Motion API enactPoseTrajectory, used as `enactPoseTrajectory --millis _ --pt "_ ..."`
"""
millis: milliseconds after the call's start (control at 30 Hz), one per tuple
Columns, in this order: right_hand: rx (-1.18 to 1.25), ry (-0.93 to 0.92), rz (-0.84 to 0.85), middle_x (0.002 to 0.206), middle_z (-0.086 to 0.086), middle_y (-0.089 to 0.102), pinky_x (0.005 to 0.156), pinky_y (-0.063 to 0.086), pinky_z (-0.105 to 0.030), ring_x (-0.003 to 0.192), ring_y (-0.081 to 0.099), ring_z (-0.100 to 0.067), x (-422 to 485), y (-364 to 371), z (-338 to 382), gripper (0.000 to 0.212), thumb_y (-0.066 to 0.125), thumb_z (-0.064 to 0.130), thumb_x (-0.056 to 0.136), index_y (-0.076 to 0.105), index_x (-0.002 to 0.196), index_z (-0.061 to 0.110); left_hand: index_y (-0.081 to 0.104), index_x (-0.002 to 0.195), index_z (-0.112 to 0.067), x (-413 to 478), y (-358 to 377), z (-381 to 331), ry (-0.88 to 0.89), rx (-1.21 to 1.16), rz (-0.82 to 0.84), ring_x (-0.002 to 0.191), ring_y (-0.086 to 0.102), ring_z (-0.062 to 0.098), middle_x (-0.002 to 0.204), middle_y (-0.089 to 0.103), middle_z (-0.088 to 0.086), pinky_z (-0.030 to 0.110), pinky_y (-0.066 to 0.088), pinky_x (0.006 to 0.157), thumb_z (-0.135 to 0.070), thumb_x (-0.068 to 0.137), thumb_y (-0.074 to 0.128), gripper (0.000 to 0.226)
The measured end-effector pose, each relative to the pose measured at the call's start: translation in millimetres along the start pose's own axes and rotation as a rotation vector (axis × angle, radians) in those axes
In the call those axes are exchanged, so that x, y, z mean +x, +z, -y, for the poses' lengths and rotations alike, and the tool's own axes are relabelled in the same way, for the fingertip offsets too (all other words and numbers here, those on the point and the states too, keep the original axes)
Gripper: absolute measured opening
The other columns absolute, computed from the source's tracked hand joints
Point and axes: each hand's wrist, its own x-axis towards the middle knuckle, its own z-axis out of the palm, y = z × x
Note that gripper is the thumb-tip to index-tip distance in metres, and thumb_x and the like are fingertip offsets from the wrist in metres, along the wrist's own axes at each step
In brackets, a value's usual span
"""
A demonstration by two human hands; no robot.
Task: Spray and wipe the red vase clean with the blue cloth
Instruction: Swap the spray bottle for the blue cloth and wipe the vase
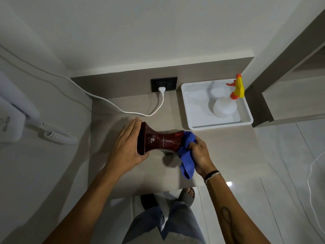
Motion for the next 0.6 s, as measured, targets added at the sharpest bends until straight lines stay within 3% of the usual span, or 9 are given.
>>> enactPoseTrajectory --millis 67,133,167,233,333,433,500,600 --pt "-0.211 -0.218 -0.081 0.135 -0.015 0.07 0.113 0.053 -0.045 0.126 0.064 -0.034 -13.0 5.0 -1.7 0.056 0.039 -0.02 0.096 0.064 0.14 0.004 0.043 0.157 -0.009 -1.3 4.2 -1.6 -0.016 -0.075 -0.03 0.14 0.052 0.031 0.154 0.053 0.01 0.043 0.044 0.118 -0.033 0.067 0.099 0.109" --pt "-0.412 -0.477 -0.138 0.156 -0.005 0.056 0.123 0.041 -0.019 0.142 0.054 -0.013 -34.1 17.7 -3.8 0.066 0.044 -0.018 0.099 0.049 0.159 0.007 0.047 0.152 -0.011 -3.9 9.8 -3.0 -0.052 -0.104 -0.08 0.129 0.056 0.029 0.146 0.056 0.009 0.041 0.048 0.109 -0.03 0.063 0.101 0.105" --pt "-0.46 -0.588 -0.097 0.163 -0.001 0.049 0.126 0.034 -0.013 0.149 0.046 -0.005 -44.7 26.3 -6.2 0.067 0.045 -0.015 0.101 0.041 0.164 0.009 0.048 0.151 -0.009 -4.8 13.1 -4.4 -0.068 -0.108 -0.096 0.129 0.057 0.031 0.146 0.057 0.011 0.041 0.047 0.107 -0.028 0.061 0.102 0.106" --pt "-0.59 -0.757 0.085 0.177 -0.003 0.03 0.135 0.021 -0.02 0.165 0.024 -0.003 -64.2 48.9 -14.6 0.071 0.044 -0.005 0.102 0.029 0.17 0.01 0.052 0.15 -0.004 -4.9 19.2 -5.0 -0.073 -0.116 -0.118 0.128 0.059 0.037 0.145 0.059 0.016 0.042 0.049 0.106 -0.022 0.061 0.102 0.103" --pt "-0.801 -0.814 0.354 0.185 -0.001 0.001 0.139 0.008 -0.041 0.173 -0.003 -0.023 -76.7 69.0 -36.5 0.09 0.044 -0.01 0.096 0.007 0.175 0.014 0.055 0.148 -0.004 -2.9 22.2 -4.2 -0.069 -0.11 -0.109 0.128 0.062 0.039 0.143 0.061 0.016 0.047 0.051 0.109 -0.018 0.07 0.095 0.089" --pt "-0.991 -0.694 0.249 0.182 0.005 -0.018 0.14 0.012 -0.051 0.17 -0.017 -0.022 -50.4 47.7 -37.4 0.098 0.055 -0.009 0.1 -0.002 0.174 0.021 0.054 0.148 -0.003 -4.1 19.2 0.9 -0.083 -0.074 -0.108 0.125 0.062 0.04 0.143 0.061 0.017 0.047 0.051 0.106 -0.025 0.059 0.102 0.104" --pt "-1.13 -0.569 0.144 0.174 0.008 -0.024 0.139 0.014 -0.05 0.166 -0.023 -0.019 -32.0 27.2 -28.9 0.091 0.053 -0.004 0.106 -0.003 0.174 0.018 0.053 0.149 -0.003 -5.0 17.5 -1.3 -0.082 -0.075 -0.099 0.125 0.062 0.039 0.142 0.06 0.016 0.045 0.051 0.105 -0.025 0.056 0.104 0.109" --pt "-0.969 -0.594 0.18 0.179 0.002 -0.013 0.139 0.015 -0.053 0.169 -0.013 -0.025 -36.0 37.8 -18.9 0.085 0.053 -0.002 0.105 0.005 0.174 0.013 0.053 0.148 -0.004 -2.1 18.5 -12.3 -0.062 -0.098 -0.106 0.124 0.061 0.039 0.141 0.06 0.017 0.044 0.052 0.103 -0.023 0.056 0.103 0.106"
